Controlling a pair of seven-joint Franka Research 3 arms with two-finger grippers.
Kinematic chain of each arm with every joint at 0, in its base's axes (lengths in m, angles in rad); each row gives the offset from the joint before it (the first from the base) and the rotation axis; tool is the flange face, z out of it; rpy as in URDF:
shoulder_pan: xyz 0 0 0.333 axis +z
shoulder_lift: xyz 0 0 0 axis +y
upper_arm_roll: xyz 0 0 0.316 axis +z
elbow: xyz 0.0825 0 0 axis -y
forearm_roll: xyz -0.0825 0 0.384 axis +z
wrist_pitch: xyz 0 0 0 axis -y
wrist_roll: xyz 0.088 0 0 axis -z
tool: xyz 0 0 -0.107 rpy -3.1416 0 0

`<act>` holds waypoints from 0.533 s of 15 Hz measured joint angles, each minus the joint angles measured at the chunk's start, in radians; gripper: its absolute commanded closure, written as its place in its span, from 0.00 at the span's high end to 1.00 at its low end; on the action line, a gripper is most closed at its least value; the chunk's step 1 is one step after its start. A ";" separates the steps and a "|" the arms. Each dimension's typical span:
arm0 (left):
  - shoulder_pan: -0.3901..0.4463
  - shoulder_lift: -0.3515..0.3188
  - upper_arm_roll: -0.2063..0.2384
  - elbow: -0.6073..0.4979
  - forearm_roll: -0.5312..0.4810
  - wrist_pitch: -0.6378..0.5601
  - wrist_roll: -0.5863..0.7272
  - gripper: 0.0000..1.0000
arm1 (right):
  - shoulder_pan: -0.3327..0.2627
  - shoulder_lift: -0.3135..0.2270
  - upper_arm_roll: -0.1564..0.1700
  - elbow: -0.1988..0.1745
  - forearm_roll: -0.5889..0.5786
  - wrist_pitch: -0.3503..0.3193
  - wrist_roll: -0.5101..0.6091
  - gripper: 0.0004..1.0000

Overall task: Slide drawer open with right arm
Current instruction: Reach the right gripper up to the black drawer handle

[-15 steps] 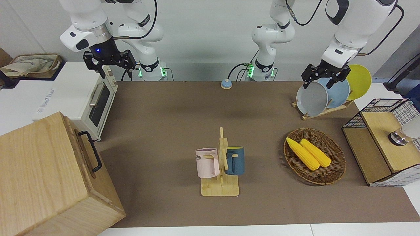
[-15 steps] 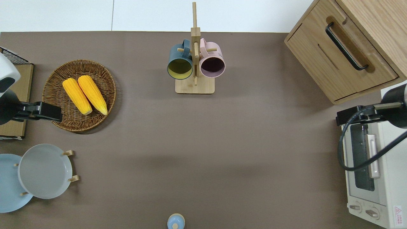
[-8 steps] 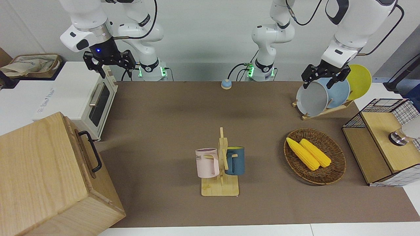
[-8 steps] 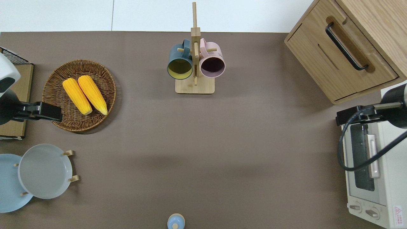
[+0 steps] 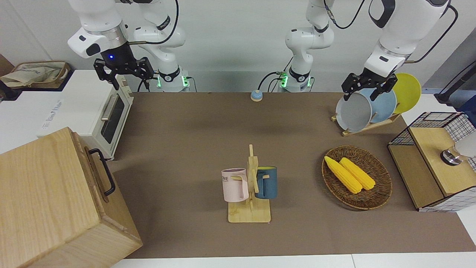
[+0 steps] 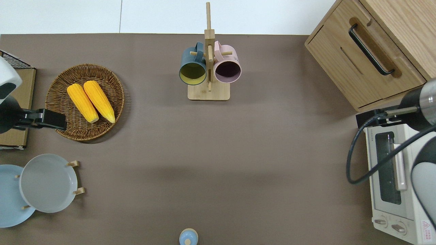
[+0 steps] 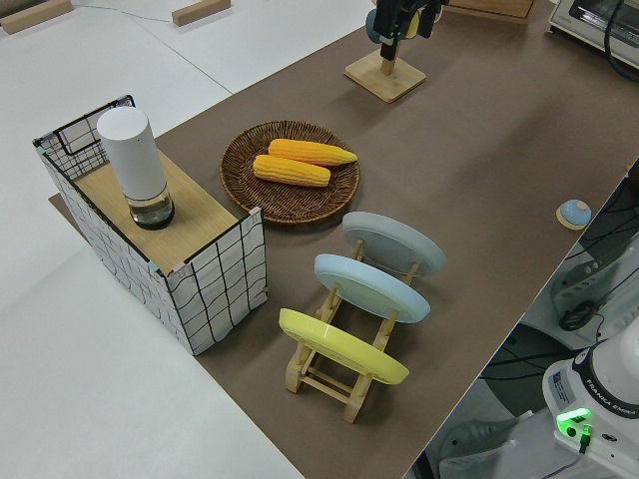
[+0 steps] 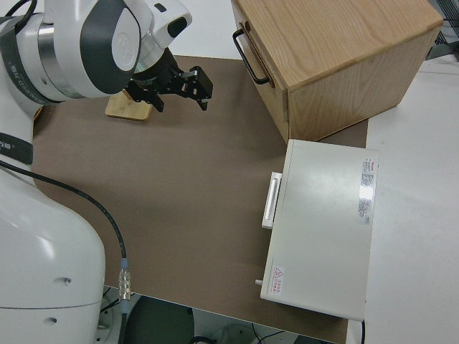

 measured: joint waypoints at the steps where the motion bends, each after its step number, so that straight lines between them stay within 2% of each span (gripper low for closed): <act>1: 0.000 0.000 0.000 0.000 0.000 0.000 0.000 0.99 | 0.027 0.003 0.001 0.000 -0.054 0.013 0.002 0.98; 8: 0.000 0.000 0.000 0.000 0.000 0.000 0.000 0.99 | 0.157 0.047 0.001 0.000 -0.362 0.027 0.023 0.98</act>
